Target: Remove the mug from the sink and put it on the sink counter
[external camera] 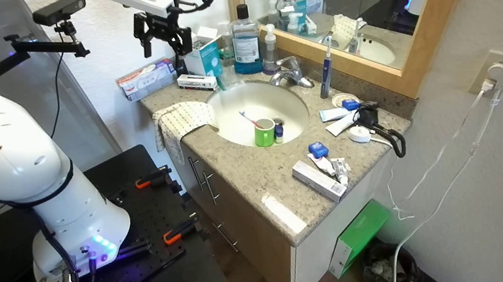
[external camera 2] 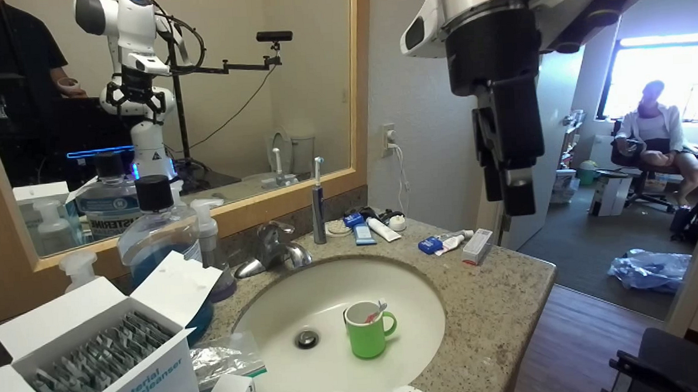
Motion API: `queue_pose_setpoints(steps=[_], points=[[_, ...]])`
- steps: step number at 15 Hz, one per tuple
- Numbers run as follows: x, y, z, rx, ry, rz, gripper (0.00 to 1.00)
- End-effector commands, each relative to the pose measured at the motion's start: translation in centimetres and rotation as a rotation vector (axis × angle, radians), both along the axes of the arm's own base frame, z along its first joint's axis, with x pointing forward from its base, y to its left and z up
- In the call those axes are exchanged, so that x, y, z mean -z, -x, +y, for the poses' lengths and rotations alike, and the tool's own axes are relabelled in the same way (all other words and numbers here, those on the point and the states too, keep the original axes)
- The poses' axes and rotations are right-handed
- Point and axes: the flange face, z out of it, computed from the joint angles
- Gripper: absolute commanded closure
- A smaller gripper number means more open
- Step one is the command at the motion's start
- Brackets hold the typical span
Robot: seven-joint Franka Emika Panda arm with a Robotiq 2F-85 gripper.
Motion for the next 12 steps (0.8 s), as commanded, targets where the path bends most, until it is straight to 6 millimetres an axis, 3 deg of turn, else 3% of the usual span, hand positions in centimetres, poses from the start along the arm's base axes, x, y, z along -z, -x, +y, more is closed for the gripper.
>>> queue_pose_setpoints(steps=[1, 8, 12], points=[[3.4, -2.1, -1.1, -0.082, -0.021, -0.034, 0.0], [11.4, -4.5, -4.8, -0.223, -0.059, -0.004, 0.0], [13.3, -5.7, -6.2, -0.222, -0.061, 0.054, 0.0]])
